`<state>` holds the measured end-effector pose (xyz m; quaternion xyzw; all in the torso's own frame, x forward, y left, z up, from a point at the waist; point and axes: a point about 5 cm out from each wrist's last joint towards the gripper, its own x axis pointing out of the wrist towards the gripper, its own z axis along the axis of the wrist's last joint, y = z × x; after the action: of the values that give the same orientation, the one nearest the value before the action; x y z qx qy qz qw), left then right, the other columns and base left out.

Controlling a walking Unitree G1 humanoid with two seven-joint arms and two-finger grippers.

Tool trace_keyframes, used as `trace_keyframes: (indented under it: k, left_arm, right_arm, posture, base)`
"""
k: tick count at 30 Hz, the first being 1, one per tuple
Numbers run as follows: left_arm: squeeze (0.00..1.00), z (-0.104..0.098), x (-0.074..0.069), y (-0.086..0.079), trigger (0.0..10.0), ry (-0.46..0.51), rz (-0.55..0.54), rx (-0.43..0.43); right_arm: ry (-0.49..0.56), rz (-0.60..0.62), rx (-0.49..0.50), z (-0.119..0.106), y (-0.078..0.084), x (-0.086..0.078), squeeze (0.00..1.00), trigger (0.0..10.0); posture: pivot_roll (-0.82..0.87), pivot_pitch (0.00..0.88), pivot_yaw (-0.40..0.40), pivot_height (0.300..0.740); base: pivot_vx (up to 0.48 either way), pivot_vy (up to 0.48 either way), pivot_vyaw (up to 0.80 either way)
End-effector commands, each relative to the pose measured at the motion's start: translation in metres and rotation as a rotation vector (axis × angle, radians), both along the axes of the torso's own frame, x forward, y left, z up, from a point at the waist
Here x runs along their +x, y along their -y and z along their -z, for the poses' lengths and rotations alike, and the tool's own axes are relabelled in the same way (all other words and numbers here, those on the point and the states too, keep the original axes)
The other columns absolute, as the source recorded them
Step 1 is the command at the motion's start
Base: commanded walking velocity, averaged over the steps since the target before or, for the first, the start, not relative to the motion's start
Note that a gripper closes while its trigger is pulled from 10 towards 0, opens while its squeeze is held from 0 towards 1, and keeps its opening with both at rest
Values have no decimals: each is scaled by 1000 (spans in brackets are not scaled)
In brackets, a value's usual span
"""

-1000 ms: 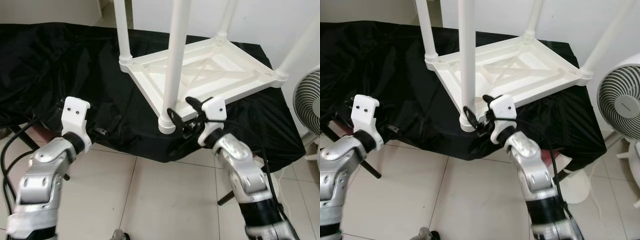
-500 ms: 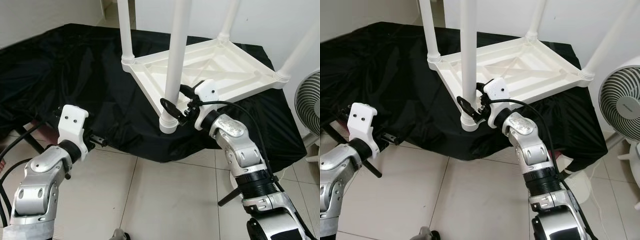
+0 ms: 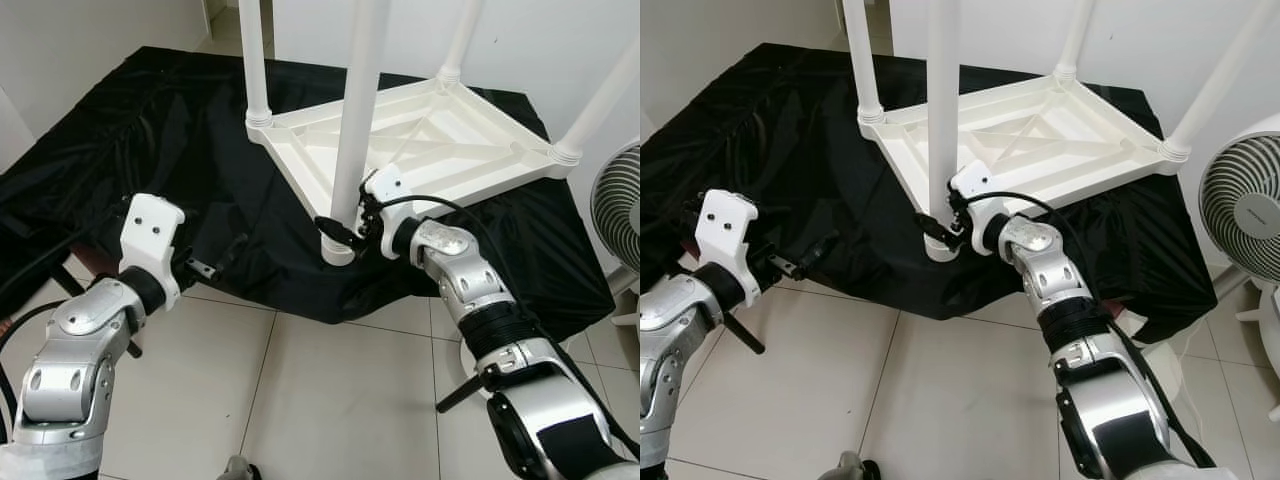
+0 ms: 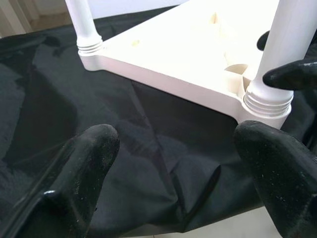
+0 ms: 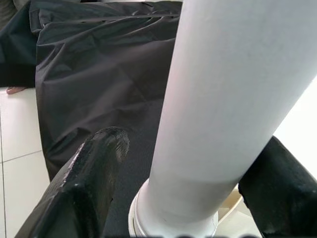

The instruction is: Building children table

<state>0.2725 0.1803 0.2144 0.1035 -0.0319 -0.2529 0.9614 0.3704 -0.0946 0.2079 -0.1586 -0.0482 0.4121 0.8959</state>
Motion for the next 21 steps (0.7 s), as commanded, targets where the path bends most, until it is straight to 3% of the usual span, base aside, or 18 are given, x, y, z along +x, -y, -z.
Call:
trace_keyframes:
  k: [1,5,8,12,16,18,21]
  left_arm:
    - [0,3,-3,-4,10000,-17,-4,10]
    - [0,5,-4,-6,10000,-30,-7,9]
    - [0,15,-17,-23,10000,-87,-22,-8]
    - [0,22,-26,-25,10000,-120,1,-19]
    - [0,33,-35,-18,10000,-156,43,-25]
    - [0,38,-40,-3,10000,-175,104,-35]
    - [0,39,-42,2,10000,-178,121,-36]
  right_arm:
    - [-21,-37,11,5,-7,-1,0,10000]
    - [-34,-39,46,5,-14,0,0,10000]
    - [-29,-16,113,1,-25,2,0,10000]
    - [-36,-13,117,6,-26,3,0,10000]
    - [-57,-18,132,11,-27,5,0,10000]
    - [-47,5,102,13,-32,7,0,10000]
    - [-43,19,89,14,-33,8,0,10000]
  posture:
    - [26,106,14,740]
    - [23,108,17,740]
    - [30,110,16,740]
    - [30,110,16,740]
    - [26,110,18,740]
    - [19,105,15,740]
    - [20,103,13,740]
  base:
    - [0,0,0]
    - [0,0,0]
    - [0,0,0]
    - [0,0,0]
    - [0,0,0]
    - [0,0,0]
    - [0,0,0]
